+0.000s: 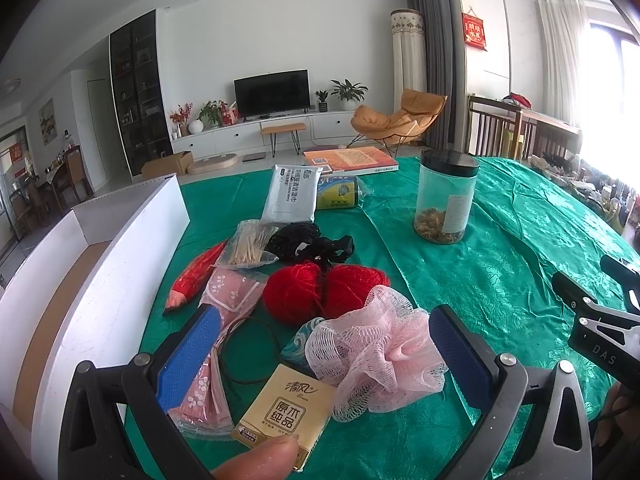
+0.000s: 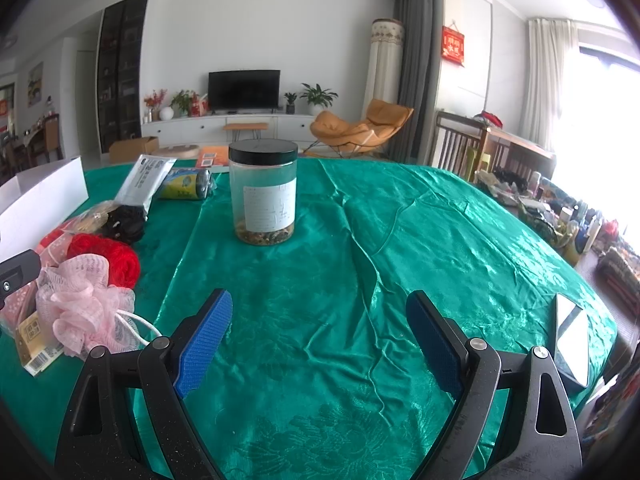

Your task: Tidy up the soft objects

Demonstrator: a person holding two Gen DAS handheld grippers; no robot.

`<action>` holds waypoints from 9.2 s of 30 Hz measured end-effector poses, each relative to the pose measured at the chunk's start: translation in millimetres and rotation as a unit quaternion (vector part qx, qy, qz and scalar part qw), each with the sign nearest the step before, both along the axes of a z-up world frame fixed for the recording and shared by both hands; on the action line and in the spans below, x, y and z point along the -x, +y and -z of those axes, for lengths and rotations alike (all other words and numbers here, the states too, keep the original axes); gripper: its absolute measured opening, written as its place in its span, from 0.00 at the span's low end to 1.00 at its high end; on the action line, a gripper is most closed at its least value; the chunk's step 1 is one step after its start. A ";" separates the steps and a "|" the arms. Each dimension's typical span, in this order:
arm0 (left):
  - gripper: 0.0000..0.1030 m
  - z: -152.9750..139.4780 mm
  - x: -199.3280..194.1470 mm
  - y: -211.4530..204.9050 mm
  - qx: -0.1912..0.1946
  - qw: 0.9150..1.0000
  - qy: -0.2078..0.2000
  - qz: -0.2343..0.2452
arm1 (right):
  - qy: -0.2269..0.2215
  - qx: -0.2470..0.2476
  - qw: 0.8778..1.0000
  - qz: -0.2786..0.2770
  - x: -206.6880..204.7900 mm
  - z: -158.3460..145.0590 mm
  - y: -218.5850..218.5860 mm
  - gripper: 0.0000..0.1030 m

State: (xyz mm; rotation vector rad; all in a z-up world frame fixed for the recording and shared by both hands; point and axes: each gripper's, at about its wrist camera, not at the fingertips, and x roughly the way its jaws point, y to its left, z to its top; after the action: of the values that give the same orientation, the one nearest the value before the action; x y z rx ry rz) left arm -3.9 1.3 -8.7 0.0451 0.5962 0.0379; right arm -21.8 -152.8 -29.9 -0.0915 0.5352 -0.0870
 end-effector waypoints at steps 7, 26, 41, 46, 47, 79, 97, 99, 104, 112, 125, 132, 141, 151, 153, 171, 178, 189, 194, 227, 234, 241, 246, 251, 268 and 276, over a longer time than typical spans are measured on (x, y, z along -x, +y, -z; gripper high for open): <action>1.00 1.5 -0.1 1.0 0.000 1.000 0.003 -0.003 | 0.000 0.000 1.000 0.000 -0.1 -0.1 -0.1 0.88; 1.00 1.9 0.0 1.7 -0.001 1.000 0.004 -0.004 | 0.000 -0.001 1.000 0.000 -0.5 0.4 -0.3 0.88; 1.00 2.2 0.5 3.9 -0.002 1.000 0.003 -0.005 | 0.002 -0.002 1.000 0.000 0.3 1.2 0.2 0.88; 1.00 2.9 0.1 6.9 -0.003 1.000 0.005 -0.007 | 0.002 -0.002 1.000 -0.002 -0.6 4.4 2.4 0.88; 1.00 2.9 0.0 7.4 -0.003 1.000 0.005 -0.007 | 0.002 -0.002 1.000 -0.002 -0.8 5.1 3.5 0.88; 1.00 0.1 0.7 17.7 -0.007 1.000 0.005 -0.017 | 0.006 -0.003 1.000 -0.004 -0.4 8.6 5.2 0.88; 1.00 -5.6 4.1 37.6 -0.005 0.999 0.004 -0.041 | 0.018 0.000 1.000 -0.016 0.1 11.6 6.4 0.88; 1.00 -5.1 4.3 38.5 -0.005 0.999 0.004 -0.042 | 0.019 0.000 1.000 -0.015 0.0 11.6 6.5 0.88; 1.00 -2.6 5.6 38.3 -0.007 0.999 0.009 -0.042 | 0.019 0.000 1.000 -0.015 -0.1 11.6 6.6 0.88; 1.00 -2.0 6.9 37.9 -0.009 0.999 0.009 -0.042 | 0.019 0.000 1.000 -0.015 -0.3 11.6 7.1 0.88; 1.00 -2.8 7.2 39.4 -0.010 0.999 0.008 -0.043 | 0.019 0.001 1.000 -0.015 -0.5 11.6 7.5 0.88; 1.00 -12.6 6.5 49.8 -0.013 0.998 -0.004 -0.054 | 0.021 -0.005 1.000 -0.020 -0.3 13.1 8.9 0.88; 1.00 -18.8 15.5 76.1 -0.002 0.999 -0.005 -0.047 | 0.099 -0.087 0.967 -0.219 3.1 30.6 53.8 0.88; 1.00 -5.6 34.5 68.3 -0.040 0.999 0.015 -0.010 | 0.176 -0.082 0.961 -0.196 -49.7 60.4 123.1 0.88; 1.00 -3.6 38.2 67.9 -0.045 0.999 0.018 0.002 | 0.165 -0.128 0.975 -0.075 -62.5 58.7 71.9 0.88; 1.00 62.9 37.4 38.0 -0.024 0.986 0.135 0.094 | 0.120 -0.158 0.979 0.053 -15.0 42.4 -70.9 0.88; 1.00 75.4 24.0 36.8 -0.019 0.983 0.160 0.091 | 0.128 -0.156 0.978 0.060 -14.9 47.8 -74.7 0.88; 1.00 85.1 -20.0 29.5 -0.030 0.979 0.186 0.075 | 0.137 -0.174 0.972 0.074 -16.4 50.8 -83.0 0.88; 1.00 85.2 -43.3 25.7 -0.031 0.981 0.177 0.074 | 0.138 -0.183 0.970 0.078 -16.7 51.7 -85.7 0.88; 1.00 88.5 -76.5 27.5 -0.017 0.985 0.163 0.054 | 0.161 -0.071 0.980 0.096 -23.3 68.4 -61.9 0.91; 1.00 88.5 -76.4 27.4 -0.015 0.985 0.164 0.054 | 0.159 -0.071 0.980 0.096 -22.9 67.8 -61.4 0.91; 1.00 88.5 -76.5 27.6 -0.015 0.985 0.164 0.054 | 0.158 -0.070 0.980 0.094 -23.4 66.9 -61.1 0.91; 1.00 88.6 -76.6 27.5 -0.014 0.985 0.164 0.054 | 0.157 -0.070 0.981 0.094 -23.2 67.2 -60.9 0.91; 1.00 88.5 -76.6 27.6 -0.016 0.985 0.164 0.054 | 0.157 -0.070 0.981 0.094 -23.1 67.4 -60.7 0.91; 1.00 -7.4 -108.4 -7.7 -0.078 0.953 0.175 0.236 | 0.156 -0.070 0.981 0.093 -22.6 67.9 -60.4 0.91; 0.97 63.7 -166.6 -19.5 -0.129 0.922 0.276 0.241 | 0.148 -0.153 0.976 0.041 -19.0 51.9 -68.1 0.90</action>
State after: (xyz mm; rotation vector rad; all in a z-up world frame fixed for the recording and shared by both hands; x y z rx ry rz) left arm 162.7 -18.2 -72.4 0.4717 1.1284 -0.3885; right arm -2.8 -221.0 -81.8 0.2231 0.8439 -0.0704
